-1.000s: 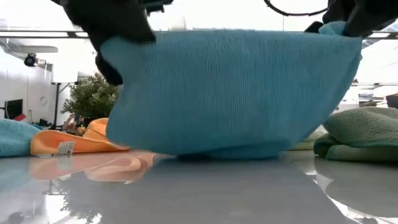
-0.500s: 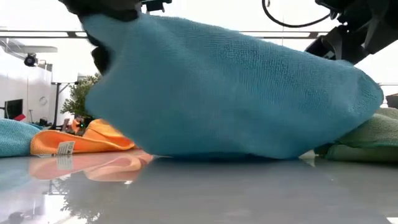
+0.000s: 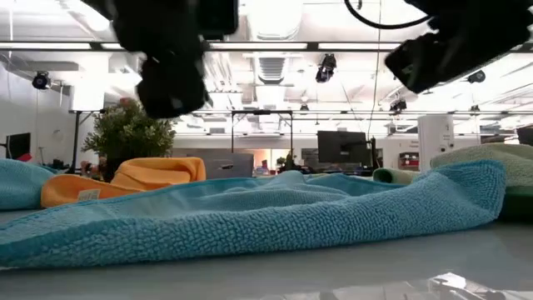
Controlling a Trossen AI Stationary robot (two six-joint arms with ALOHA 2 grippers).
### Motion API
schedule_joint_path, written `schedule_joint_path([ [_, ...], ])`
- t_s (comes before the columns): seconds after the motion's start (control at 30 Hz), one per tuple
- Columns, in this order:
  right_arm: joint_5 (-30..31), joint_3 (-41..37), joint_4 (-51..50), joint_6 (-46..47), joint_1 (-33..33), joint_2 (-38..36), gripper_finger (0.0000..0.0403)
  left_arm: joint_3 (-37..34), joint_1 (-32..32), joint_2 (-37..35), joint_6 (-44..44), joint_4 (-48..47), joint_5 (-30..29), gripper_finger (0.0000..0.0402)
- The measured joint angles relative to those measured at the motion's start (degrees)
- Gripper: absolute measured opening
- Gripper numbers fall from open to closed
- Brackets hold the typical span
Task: Fold microfiber towels
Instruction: Fold the right blue towel
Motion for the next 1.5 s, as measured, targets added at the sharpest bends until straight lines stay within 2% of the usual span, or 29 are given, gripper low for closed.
schedule_joint_path([
  [0.1,0.03,-0.46,2.32,-2.04,-2.47,-0.02,0.0143,-0.03,3.05,0.0,5.27,-0.02,-5.61,0.0155],
  [0.27,0.17,-0.61,4.81,-4.92,-5.4,-0.02,0.0132,-0.03,8.6,-0.02,13.3,0.01,-18.32,0.0155],
  [0.33,0.1,-0.61,5.58,-5.38,-5.98,-0.02,0.013,-0.24,10.89,-0.02,15.06,0.06,-21.38,0.0155],
  [0.53,0.0,-0.7,7.57,-6.42,-6.38,-0.02,0.0132,-0.33,15.94,2.07,17.16,0.17,-21.78,0.0154],
  [0.63,0.0,-0.7,7.9,-6.88,-6.38,-0.02,0.013,-0.33,17.2,4.2,17.16,0.63,-19.4,0.0154],
  [0.73,0.0,-0.79,7.88,-7.2,-6.38,-0.02,0.0128,-0.27,17.58,6.91,16.91,0.78,-17.79,0.0154],
  [0.93,0.0,-1.08,8.05,-7.34,-6.38,-0.02,0.0128,0.19,17.69,11.37,15.44,1.13,-18.3,0.0154],
  [1.13,0.02,-2.2,9.36,-7.34,-6.38,-0.02,0.0128,0.52,17.69,12.45,15.45,2.06,-18.54,0.0154],
  [1.37,0.0,-4.36,12.56,-7.11,-6.38,-0.02,0.0128,0.49,17.69,11.36,15.66,2.26,-24.63,0.0154],
  [1.5,0.02,-4.59,12.58,-6.4,-6.38,-0.02,0.0128,0.21,17.69,12.16,15.5,2.08,-24.65,0.0153],
])
